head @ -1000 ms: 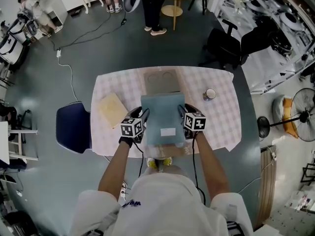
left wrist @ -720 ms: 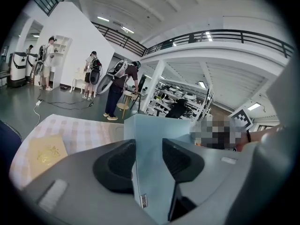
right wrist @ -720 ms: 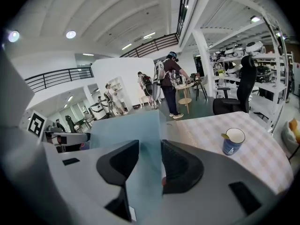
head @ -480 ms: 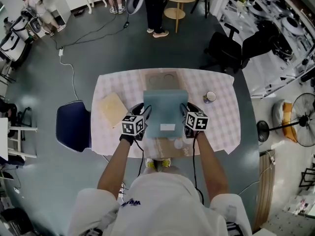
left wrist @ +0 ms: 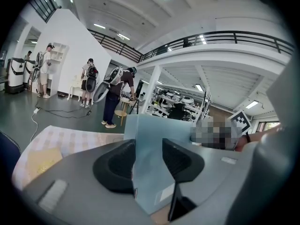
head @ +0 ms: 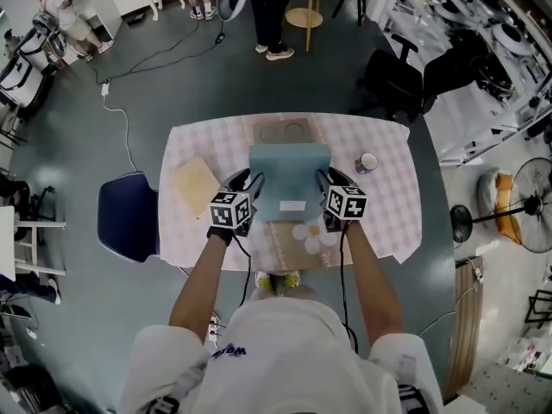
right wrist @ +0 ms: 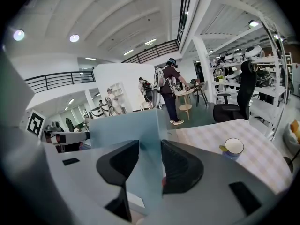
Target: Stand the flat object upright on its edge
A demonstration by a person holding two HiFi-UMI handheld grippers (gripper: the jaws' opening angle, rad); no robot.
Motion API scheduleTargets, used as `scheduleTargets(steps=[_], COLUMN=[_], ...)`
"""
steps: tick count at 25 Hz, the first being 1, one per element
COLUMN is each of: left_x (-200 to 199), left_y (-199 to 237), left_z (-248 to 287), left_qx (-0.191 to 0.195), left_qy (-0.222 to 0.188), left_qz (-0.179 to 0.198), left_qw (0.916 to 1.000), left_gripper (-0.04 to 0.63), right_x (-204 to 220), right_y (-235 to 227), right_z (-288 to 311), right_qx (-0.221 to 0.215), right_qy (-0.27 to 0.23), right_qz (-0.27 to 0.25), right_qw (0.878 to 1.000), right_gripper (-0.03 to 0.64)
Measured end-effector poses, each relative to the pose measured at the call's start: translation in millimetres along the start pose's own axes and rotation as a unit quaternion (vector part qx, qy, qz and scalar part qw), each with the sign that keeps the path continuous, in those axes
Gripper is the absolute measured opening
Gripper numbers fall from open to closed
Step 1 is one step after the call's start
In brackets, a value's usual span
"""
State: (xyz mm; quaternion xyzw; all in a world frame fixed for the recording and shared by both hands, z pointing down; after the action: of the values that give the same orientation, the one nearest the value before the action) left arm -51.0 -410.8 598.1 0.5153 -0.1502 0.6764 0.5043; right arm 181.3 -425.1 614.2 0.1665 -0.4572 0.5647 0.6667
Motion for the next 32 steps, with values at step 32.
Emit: scheduleTargets(steps=[32], left_x=[30.0], left_y=[-16.3], left_z=[-33.7], left_qx=[-0.01], left_qy=[0.003], left_qz=[0.053], left_qw=[0.9986], left_gripper=[0.212], right_x=[27.5], right_y=[16.1], right_z=[-46.1], right_qx=[0.005], right_qy=[-0.022], right_qz=[-0.078], right_qw=[0.997], right_gripper=[0.201])
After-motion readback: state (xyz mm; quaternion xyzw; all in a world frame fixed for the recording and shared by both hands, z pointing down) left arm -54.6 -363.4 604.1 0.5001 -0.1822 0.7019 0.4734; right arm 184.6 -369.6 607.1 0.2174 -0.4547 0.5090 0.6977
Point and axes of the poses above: the fingertips, and each gripper's own axes: z forward along the fingers, y to its left, x out of its underside, the point moved 3 cm from there along -z, backward along the fingers, and after that the axes turned 3 degrees about y, right-handed, at the moved point
